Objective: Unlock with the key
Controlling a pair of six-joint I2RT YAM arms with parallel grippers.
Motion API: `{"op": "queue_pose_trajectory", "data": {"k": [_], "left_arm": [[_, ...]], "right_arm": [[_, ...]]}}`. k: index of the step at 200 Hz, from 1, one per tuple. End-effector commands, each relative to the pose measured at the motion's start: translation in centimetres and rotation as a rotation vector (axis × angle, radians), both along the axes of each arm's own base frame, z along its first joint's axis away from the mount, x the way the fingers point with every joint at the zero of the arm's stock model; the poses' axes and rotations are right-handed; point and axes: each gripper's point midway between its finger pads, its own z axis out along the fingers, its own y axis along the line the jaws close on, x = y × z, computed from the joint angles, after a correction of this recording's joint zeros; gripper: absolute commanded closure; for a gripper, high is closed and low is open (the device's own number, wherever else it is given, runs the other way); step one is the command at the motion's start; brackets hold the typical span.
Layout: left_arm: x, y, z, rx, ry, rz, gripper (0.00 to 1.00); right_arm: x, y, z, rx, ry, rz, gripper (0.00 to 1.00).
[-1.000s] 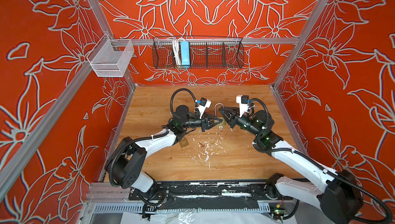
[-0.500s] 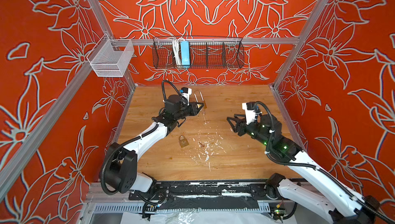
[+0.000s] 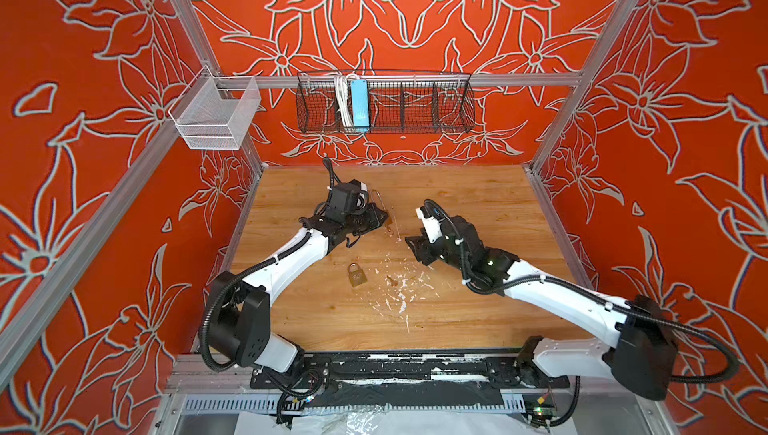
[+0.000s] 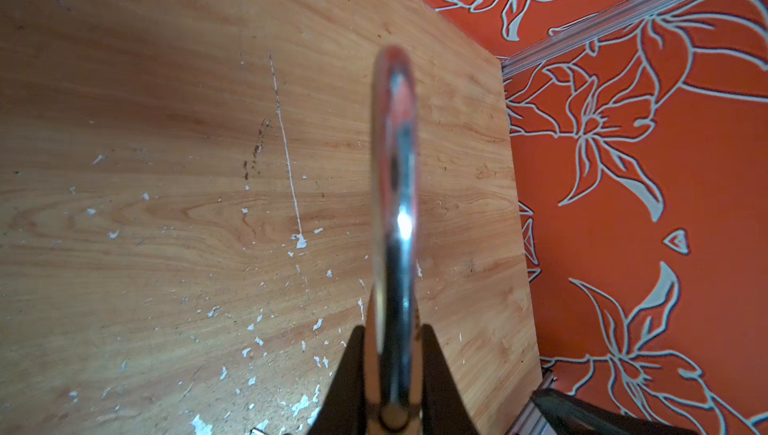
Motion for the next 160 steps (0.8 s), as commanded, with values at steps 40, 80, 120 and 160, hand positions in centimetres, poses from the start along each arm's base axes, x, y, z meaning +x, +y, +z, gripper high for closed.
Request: {"op": "queue_pose_trajectory", "data": {"k": [40,80,120,160], "left_arm": [[0.5,-1.5,2.4,-0.111,-0.060,-0.030,1.00],[0.5,-1.6,2.6,-0.123,-0.066,-0.036,1.00],[0.4,-2.0,3.1,-0.145,-0.073,-0.054,1.00],[0.3,-1.8,3.6,-0.146,-0.091,-0.050,1.00]], "right_arm": [[1.8,3.7,0.1,0.041,-0.002,0.053,0.54],[2.0,4.8,-1.1,0.069,0.036,0.068,0.54],[2.6,5.6,-1.0,0.066,0.041,0.072,0.55],[3.4,5.8,-1.8,0.041,0.069,0.042,0.64]]}}
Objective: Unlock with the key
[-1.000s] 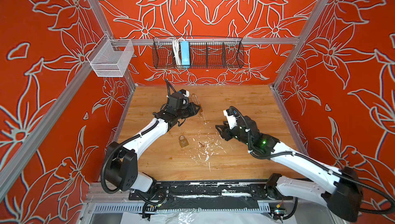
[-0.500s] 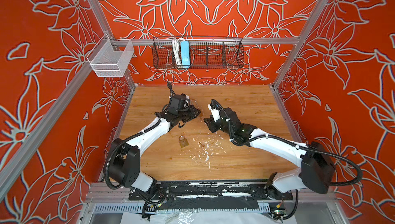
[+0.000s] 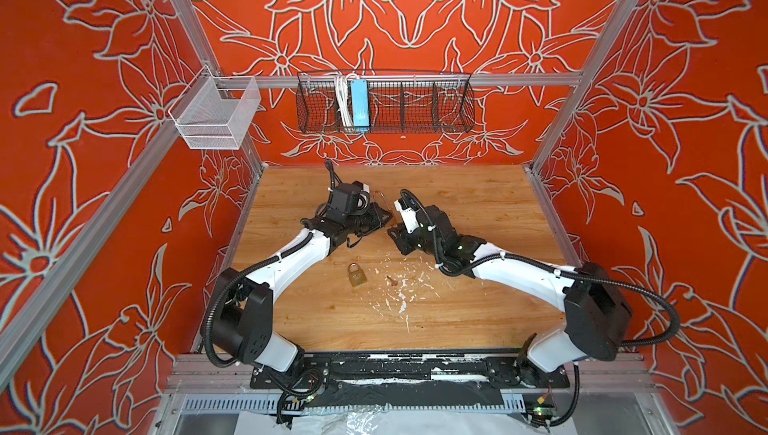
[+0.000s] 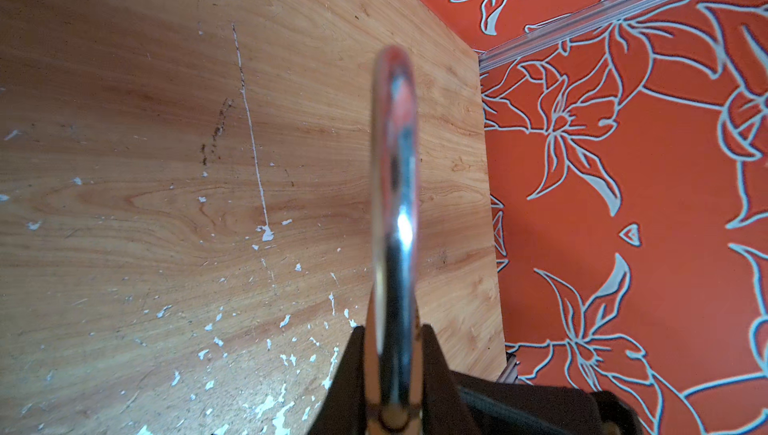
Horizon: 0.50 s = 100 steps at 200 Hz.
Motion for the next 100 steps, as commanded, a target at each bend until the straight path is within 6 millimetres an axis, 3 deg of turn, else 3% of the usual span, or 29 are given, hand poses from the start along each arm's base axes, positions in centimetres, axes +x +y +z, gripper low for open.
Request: {"op": "queue_pose_trajectory", "data": {"k": [1,70,100], "left_arm": [[0.40,-0.51,3.18,-0.053,-0.102,-0.017,1.00],[0.45,-0.28,3.37,-0.057,-0.109,-0.013,1.00],[0.48,-0.22,3.29,-0.059,-0.107,-0.010,1.00]], "right_arm": [[0.37,0.61,0.24,0.004,0.010,-0.010,0.64],[0.40,0.01,-0.36,-0.029,0.027,-0.037,0.65],[0.35,0.18,-0.27,-0.023,0.029,-0.031,0.73]]}}
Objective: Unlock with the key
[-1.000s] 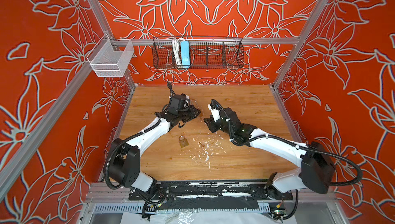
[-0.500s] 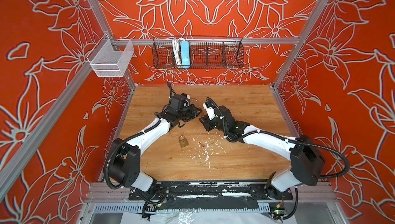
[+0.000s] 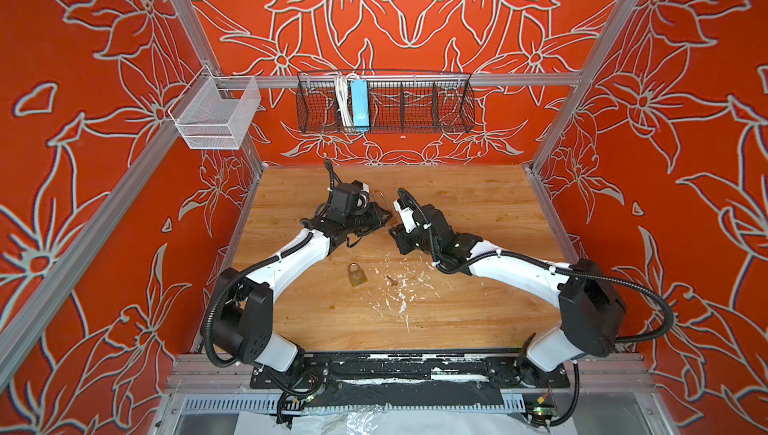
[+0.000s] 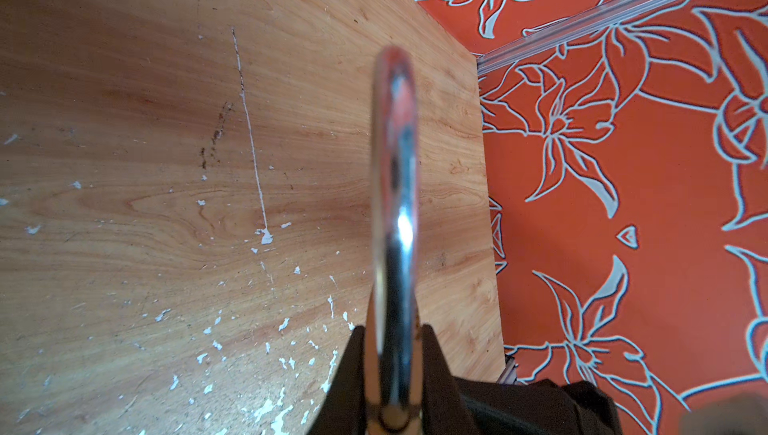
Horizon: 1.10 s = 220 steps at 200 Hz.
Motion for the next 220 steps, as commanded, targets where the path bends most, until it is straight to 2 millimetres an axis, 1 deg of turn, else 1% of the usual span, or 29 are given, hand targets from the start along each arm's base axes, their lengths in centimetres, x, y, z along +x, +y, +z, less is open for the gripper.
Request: {"op": "queue_pose_trajectory", "data": {"k": [1,52,75,93,126,142,165,192,220], "left_arm": [[0.4,-0.3,3.2,-0.055,-0.101,-0.013,1.00],[0.4,-0.2,3.2,-0.057,-0.099,-0.013,1.00],[0.5,-0.2,2.9,-0.052,-0.094,-0.009,1.00],[0.5,-0.1,2.7,-0.052,-0.088,-0.009,1.00],[0.6,-0.1,2.5,-0.054,-0.089,-0.009,1.00],[0.7,-0.1,2.5,-0.055,-0.089,-0.008,1.00],[0.7,-0.1,2.4,-0.060,-0.085,-0.009,1.00],[0.7,-0.1,2.2,-0.064,-0.082,-0.008,1.00],[0.8,-0.1,2.2,-0.073,-0.080,-0.010,1.00]], "right_arm": [[0.2,0.5,0.8,0.010,-0.008,-0.005,0.73],[0.4,0.6,1.0,0.012,-0.016,-0.006,0.75],[0.5,0.5,1.1,0.015,-0.022,-0.016,0.80],[0.5,0.3,1.2,0.016,-0.026,-0.023,0.81],[0.5,0.2,1.3,0.019,-0.027,-0.027,0.87],[0.5,0.3,1.5,0.025,-0.031,-0.026,0.92],[0.5,0.1,1.7,0.029,-0.036,-0.033,0.93],[0.4,0.0,1.9,0.033,-0.035,-0.034,1.00],[0.3,0.1,1.9,0.037,-0.031,-0.029,1.00]]}}
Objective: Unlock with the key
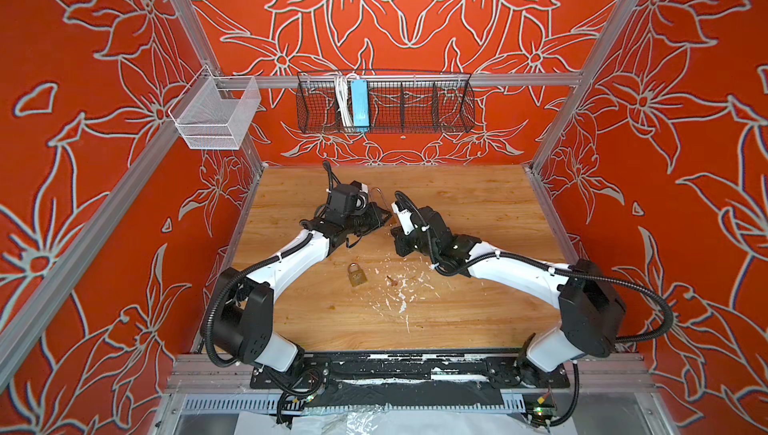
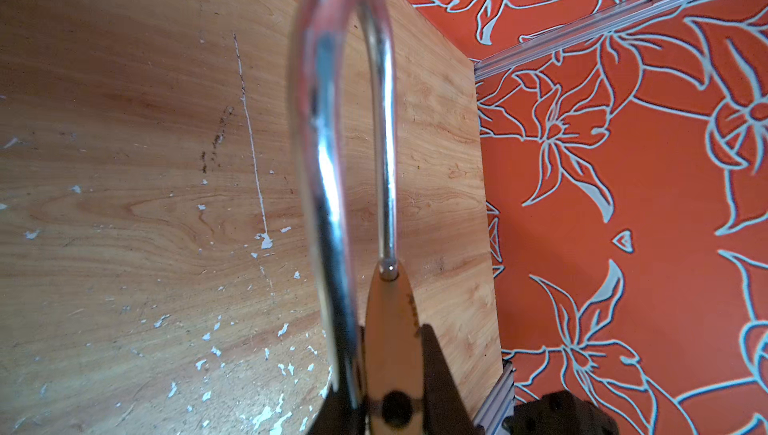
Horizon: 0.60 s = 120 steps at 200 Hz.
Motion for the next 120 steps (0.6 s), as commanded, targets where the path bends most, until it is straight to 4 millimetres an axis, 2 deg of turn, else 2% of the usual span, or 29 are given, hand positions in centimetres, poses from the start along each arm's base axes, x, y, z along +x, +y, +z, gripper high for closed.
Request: {"op": "queue_pose_trajectory", "data": {"k": [1,7,15,26,42,58,77,98,113,120], "left_arm": [[0.5,-0.5,2.4,-0.057,-0.078,-0.023,1.00],[0.5,-0.4,2.5,-0.062,-0.082,-0.024,1.00],[0.6,-0.3,2.8,-0.067,-0.090,-0.024,1.00],[0.8,0.1,3.4,-0.072,-0.115,-0.022,1.00],[1.2,1.0,4.3,-0.062,-0.164,-0.014,1.00],[1.3,1.2,5.2,-0.058,-0.229,-0.042,1.00],[0.8,-0.9,6.7,-0.102,-0.316,-0.192,1.00],[-0.8,-3.9,8.4,-0.195,-0.343,-0.443,1.00],[-1.9,-5.0,9.2,-0.209,-0.382,-0.561,1.00],[-2.5,-5.3,9.2,-0.187,-0.409,-0.592,1.00]], "right_arm": [[0.5,0.0,2.0,0.048,-0.025,-0.030,1.00],[0.4,-0.1,1.9,0.046,-0.021,-0.028,0.98],[0.2,-0.4,1.7,0.039,-0.017,-0.030,0.83],[-0.1,-1.2,1.5,0.030,-0.014,-0.056,0.70],[-0.8,-2.9,1.6,0.040,-0.029,-0.088,0.62],[-1.4,-4.7,3.0,0.094,-0.053,-0.114,0.55],[-1.1,-6.5,4.9,0.212,-0.025,-0.099,0.50],[0.8,-9.5,6.6,0.428,0.031,-0.110,0.47],[2.2,-11.5,7.4,0.560,0.036,-0.121,0.45],[2.6,-11.8,7.8,0.590,0.032,-0.110,0.44]]}}
